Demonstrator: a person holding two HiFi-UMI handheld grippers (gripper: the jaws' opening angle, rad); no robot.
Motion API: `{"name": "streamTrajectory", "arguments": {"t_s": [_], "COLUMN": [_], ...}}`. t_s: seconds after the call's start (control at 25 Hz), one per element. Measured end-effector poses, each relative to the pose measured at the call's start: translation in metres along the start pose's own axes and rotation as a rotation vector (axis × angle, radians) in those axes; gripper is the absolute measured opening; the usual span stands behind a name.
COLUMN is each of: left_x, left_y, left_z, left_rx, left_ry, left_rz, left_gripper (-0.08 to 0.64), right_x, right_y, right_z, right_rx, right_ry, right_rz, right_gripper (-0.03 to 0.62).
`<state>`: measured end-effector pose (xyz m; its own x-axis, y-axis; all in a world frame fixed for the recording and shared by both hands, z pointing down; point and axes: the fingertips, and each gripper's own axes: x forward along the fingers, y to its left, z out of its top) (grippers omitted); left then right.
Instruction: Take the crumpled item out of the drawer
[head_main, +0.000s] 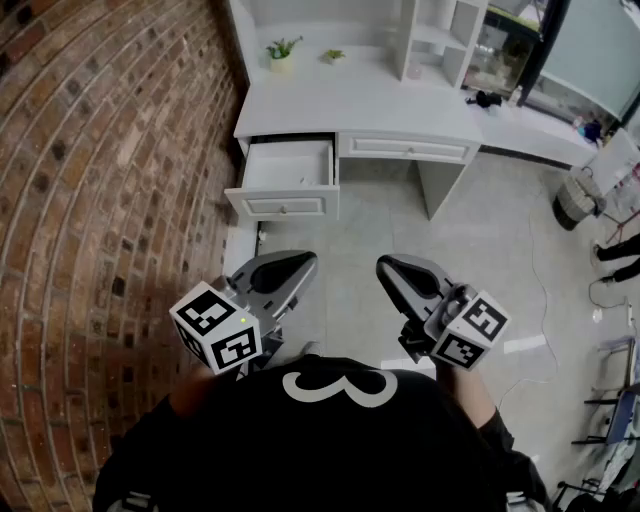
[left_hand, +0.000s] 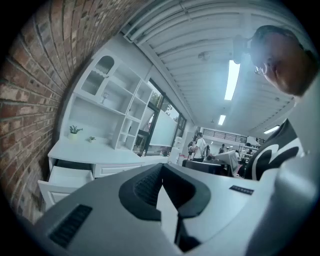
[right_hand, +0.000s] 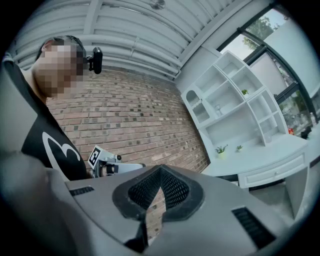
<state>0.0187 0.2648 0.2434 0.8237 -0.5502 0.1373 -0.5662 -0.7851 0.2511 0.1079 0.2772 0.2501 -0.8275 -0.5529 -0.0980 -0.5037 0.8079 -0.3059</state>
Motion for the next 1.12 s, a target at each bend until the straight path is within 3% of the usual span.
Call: {"name": "streamTrajectory", "arguments": {"t_s": [0.44,0.8,1.12], "left_x": [0.004,0.018,0.022], "left_y": [-0.037,-0.044,-0.022], "left_z": [-0.003,-0.012,-0.023], "left_rx": [0.030,-0.015,-0.029], "left_ry": [-0.037,-0.039,-0.023], "left_rz": [0.027,0.065,0.111], "left_gripper": [0.015,0.236,0.326], "right_x": [-0.046,-0.074,-0.064], "right_y": [0.007,-0.001,-0.013], "right_z": [0.005,0.005,-0.003], "right_rx": [0.001,-0.002,0.011], "right_ry": [-0.052,-0.076,-0.067], "right_rz": [-0.015,-0.025,-0.005], "right_gripper": [0.011,0.011,0.011]}}
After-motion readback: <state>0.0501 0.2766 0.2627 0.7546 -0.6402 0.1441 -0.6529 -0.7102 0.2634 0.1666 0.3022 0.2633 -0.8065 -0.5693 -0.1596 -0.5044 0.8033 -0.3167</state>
